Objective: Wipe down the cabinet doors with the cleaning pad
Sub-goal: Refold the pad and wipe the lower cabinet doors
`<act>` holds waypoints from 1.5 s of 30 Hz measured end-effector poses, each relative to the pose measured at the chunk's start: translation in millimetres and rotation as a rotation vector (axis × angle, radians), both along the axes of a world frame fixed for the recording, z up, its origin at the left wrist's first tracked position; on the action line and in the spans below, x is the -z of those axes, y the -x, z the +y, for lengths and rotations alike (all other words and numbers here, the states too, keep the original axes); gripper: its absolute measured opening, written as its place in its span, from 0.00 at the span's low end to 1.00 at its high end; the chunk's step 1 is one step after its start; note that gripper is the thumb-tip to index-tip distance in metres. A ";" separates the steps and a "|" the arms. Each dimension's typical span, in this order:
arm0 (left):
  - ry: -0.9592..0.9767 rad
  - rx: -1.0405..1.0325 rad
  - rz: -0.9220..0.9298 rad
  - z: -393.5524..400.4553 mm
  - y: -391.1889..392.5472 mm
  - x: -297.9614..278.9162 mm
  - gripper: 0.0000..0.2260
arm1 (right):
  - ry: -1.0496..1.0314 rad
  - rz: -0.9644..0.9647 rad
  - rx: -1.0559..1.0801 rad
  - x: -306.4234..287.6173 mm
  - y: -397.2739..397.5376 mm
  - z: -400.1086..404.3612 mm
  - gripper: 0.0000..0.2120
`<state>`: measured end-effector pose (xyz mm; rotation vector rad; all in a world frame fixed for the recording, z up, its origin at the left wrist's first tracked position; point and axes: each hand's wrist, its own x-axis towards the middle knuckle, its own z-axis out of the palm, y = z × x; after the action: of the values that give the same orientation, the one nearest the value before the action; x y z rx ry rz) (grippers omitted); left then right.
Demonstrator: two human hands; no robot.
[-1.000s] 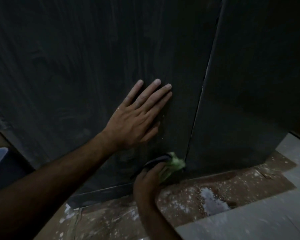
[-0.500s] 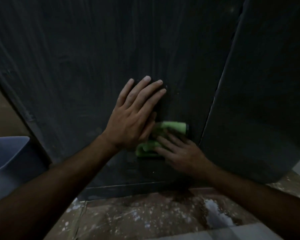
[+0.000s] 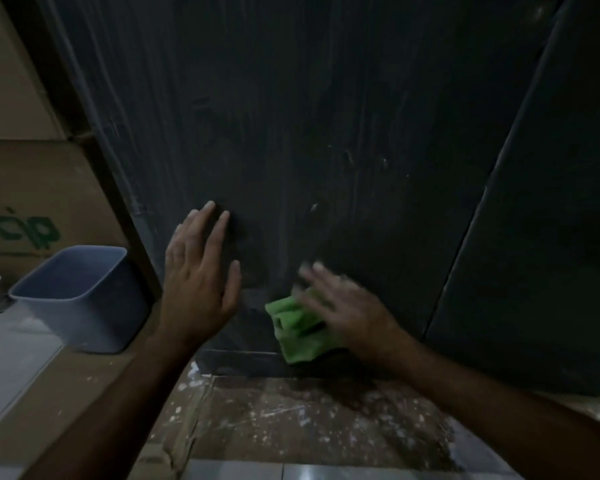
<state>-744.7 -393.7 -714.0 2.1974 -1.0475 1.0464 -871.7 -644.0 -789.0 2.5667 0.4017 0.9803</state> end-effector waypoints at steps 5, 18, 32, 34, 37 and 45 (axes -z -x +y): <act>0.036 0.010 0.012 -9.0 -1.3 7.8 0.32 | 0.165 0.042 0.002 24.7 -0.2 5.8 0.23; -0.023 0.025 0.050 -2.9 -3.8 18.3 0.35 | -0.014 -0.110 -0.077 4.7 -5.0 13.4 0.12; 0.441 -0.130 0.420 26.1 -3.1 26.4 0.27 | 0.057 -0.079 -0.011 21.9 -27.5 33.1 0.19; 0.511 -0.092 0.550 31.4 -7.1 34.7 0.29 | 0.067 -0.031 -0.141 12.3 -33.8 33.7 0.18; 0.556 -0.004 0.629 34.0 -9.6 39.5 0.32 | 0.134 0.070 -0.278 22.2 -43.5 33.8 0.17; 0.659 0.047 0.775 44.3 -19.1 39.9 0.28 | 0.582 0.447 -0.229 114.5 -27.9 31.0 0.19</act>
<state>-725.6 -349.4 -753.9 1.7470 -0.3264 0.3493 -843.8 -613.0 -903.5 2.1979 0.9591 0.2674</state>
